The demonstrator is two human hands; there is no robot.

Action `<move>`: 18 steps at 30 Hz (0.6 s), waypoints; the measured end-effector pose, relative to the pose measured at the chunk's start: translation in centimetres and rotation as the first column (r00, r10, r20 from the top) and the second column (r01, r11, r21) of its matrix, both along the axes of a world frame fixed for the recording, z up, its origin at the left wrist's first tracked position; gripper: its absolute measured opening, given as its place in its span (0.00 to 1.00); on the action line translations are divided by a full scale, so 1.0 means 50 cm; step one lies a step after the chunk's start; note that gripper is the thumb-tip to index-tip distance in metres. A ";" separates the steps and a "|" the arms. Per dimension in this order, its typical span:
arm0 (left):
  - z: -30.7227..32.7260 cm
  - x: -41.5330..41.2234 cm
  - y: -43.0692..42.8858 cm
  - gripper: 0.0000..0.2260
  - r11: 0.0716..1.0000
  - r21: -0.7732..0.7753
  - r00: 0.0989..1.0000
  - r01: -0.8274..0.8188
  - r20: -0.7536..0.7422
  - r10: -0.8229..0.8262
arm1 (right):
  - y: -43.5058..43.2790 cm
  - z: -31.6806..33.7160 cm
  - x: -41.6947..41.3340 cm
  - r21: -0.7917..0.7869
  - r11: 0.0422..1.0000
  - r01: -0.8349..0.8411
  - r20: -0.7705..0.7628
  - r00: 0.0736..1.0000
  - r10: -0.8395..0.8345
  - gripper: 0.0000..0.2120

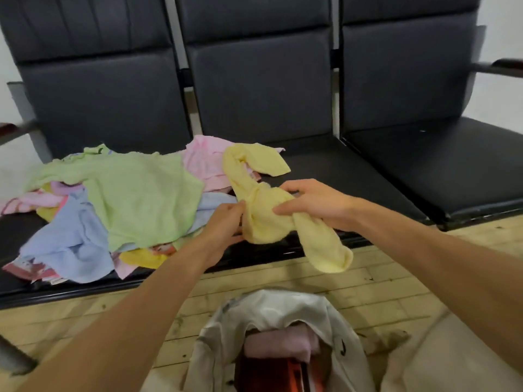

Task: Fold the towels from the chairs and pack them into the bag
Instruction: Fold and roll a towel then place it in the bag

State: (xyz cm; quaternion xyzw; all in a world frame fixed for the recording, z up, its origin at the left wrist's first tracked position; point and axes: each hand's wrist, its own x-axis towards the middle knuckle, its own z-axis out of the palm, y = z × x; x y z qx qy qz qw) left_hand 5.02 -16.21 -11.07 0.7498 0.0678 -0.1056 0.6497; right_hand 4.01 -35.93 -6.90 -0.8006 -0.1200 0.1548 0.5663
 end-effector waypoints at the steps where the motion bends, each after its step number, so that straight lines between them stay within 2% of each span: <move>1: -0.010 0.010 -0.012 0.16 0.997 -0.073 0.999 0.010 -0.033 -0.012 | -0.006 0.004 -0.002 -0.009 0.999 -0.049 -0.023 0.999 0.049 0.08; 3: -0.020 0.025 -0.030 0.17 0.976 -0.217 0.996 -0.003 -0.083 -0.015 | -0.021 0.009 -0.008 -0.082 0.985 -0.150 -0.071 0.987 0.144 0.03; 4: -0.019 0.027 -0.036 0.15 0.971 -0.238 0.995 -0.015 -0.096 -0.008 | -0.031 0.010 -0.013 -0.144 0.970 -0.194 -0.101 0.978 0.180 0.03; 8: -0.022 0.022 -0.065 0.13 0.976 -0.220 0.982 -0.007 -0.185 -0.035 | -0.085 -0.001 -0.025 -0.328 0.889 -0.318 -0.246 0.938 0.245 0.14; 12: -0.012 -0.001 -0.089 0.12 0.968 -0.215 0.973 0.126 -0.162 -0.163 | -0.097 -0.011 -0.021 -0.426 0.902 -0.071 -0.206 0.978 -0.020 0.26; 15: 0.003 -0.038 -0.103 0.13 0.955 -0.164 0.953 0.249 -0.133 -0.271 | -0.096 -0.024 -0.012 -0.308 0.947 0.094 -0.218 0.962 -0.166 0.29; 18: 0.003 -0.073 -0.101 0.15 0.947 -0.150 0.945 0.283 -0.127 -0.302 | -0.078 -0.041 -0.011 -0.166 0.960 0.225 -0.239 0.935 -0.260 0.23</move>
